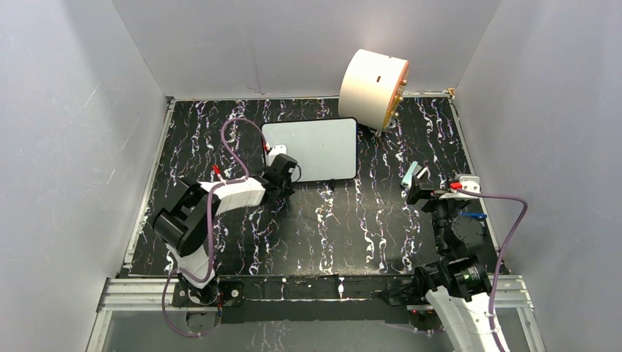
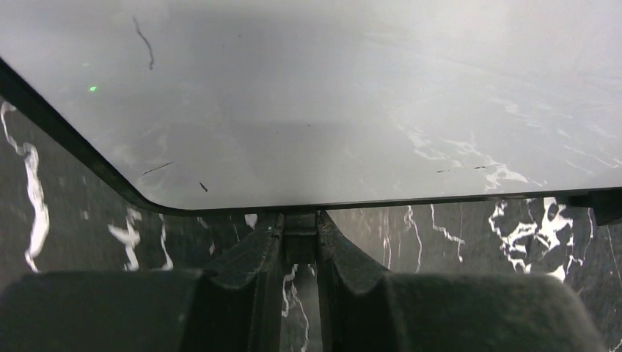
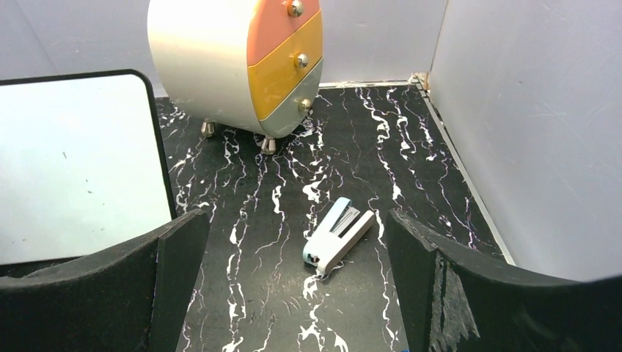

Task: Write a sentence on the whiteboard
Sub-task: Move the whiteboard to the center of the board.

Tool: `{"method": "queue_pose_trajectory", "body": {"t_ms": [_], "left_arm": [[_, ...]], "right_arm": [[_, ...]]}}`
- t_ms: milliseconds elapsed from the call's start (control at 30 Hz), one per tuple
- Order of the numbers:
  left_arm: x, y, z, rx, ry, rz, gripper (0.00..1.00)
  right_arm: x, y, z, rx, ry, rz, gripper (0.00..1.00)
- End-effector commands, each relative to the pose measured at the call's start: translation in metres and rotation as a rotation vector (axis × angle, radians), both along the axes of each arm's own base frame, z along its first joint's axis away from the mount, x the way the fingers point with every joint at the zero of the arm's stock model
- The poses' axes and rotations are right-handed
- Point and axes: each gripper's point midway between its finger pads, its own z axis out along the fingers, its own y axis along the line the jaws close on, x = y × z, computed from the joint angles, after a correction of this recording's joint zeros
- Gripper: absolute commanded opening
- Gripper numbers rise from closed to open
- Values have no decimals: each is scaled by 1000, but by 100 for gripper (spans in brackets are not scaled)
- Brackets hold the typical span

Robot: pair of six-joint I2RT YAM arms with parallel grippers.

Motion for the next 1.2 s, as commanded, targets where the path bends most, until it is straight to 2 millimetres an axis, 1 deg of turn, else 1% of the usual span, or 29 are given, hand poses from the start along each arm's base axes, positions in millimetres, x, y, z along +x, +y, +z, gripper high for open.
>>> {"method": "queue_pose_trajectory", "body": {"t_ms": [0, 133, 267, 333, 467, 633, 767, 967, 1167], "left_arm": [[-40, 14, -5, 73, 49, 128, 0], [-56, 8, -8, 77, 59, 137, 0], [-67, 12, -8, 116, 65, 160, 0], [-72, 14, -6, 132, 64, 166, 0], [-80, 10, -1, 144, 69, 150, 0], [-93, 5, -4, 136, 86, 166, 0], [-99, 3, -5, 133, 92, 172, 0], [-99, -4, 0, 130, 91, 163, 13], [-101, -7, 5, 119, 92, 166, 23]], "right_arm": [[-1, 0, 15, 28, -68, 5, 99], [-2, 1, 16, 31, -76, 8, 99], [-3, 0, 17, 33, -79, 7, 99], [-3, 0, 17, 34, -81, 7, 99], [-3, 0, 17, 35, -82, 8, 99], [-4, 0, 17, 36, -82, 7, 99], [-4, 0, 17, 36, -82, 8, 99], [-4, 0, 18, 37, -83, 8, 99], [-3, 2, 17, 33, -80, 14, 99]]}}
